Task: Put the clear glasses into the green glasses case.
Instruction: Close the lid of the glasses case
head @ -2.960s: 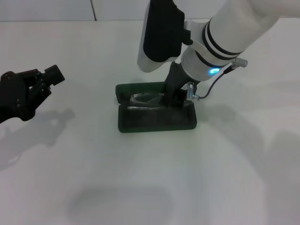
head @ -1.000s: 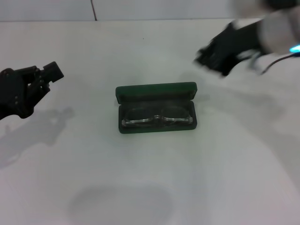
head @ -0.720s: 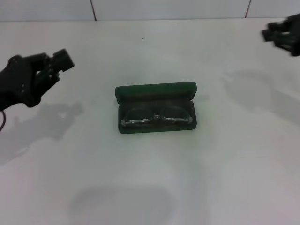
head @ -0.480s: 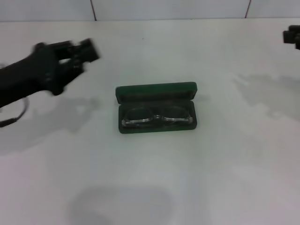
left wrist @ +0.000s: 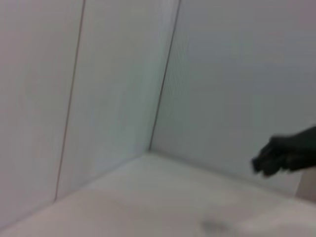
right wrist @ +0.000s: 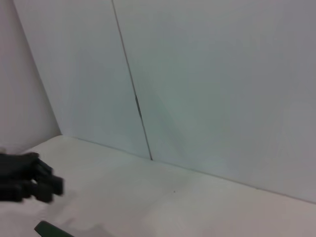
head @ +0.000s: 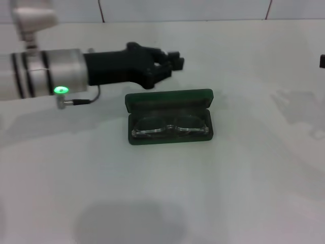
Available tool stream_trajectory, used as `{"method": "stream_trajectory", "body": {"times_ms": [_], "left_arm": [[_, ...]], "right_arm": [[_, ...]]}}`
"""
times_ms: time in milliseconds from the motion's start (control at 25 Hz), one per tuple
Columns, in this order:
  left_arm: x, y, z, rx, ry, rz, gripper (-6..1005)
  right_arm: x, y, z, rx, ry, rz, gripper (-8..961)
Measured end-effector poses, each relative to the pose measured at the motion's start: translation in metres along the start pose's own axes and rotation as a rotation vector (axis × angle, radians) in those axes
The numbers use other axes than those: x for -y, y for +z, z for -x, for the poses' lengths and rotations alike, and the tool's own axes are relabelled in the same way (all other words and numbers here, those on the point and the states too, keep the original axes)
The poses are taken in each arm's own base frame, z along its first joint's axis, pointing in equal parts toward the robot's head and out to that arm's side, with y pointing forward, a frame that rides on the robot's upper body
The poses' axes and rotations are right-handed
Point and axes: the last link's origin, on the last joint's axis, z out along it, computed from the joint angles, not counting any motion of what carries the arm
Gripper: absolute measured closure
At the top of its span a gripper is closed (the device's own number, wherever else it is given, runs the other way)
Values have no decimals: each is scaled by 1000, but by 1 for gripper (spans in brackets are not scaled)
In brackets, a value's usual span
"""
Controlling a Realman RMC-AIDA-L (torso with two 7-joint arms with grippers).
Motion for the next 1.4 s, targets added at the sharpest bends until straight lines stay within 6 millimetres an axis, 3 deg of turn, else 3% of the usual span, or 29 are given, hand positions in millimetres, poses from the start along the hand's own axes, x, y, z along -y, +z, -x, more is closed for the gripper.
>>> {"method": "stream_trajectory", "body": {"times_ms": [200, 760, 1400], "left_arm": [[4, 22, 10, 110, -19, -33, 839], [13, 22, 28, 169, -50, -117, 840], [12, 23, 31, 177, -59, -119, 844]], "right_arm": [[3, 0, -10, -4, 16, 0, 804], [2, 9, -9, -1, 6, 21, 803], [3, 10, -12, -1, 17, 21, 802]]}}
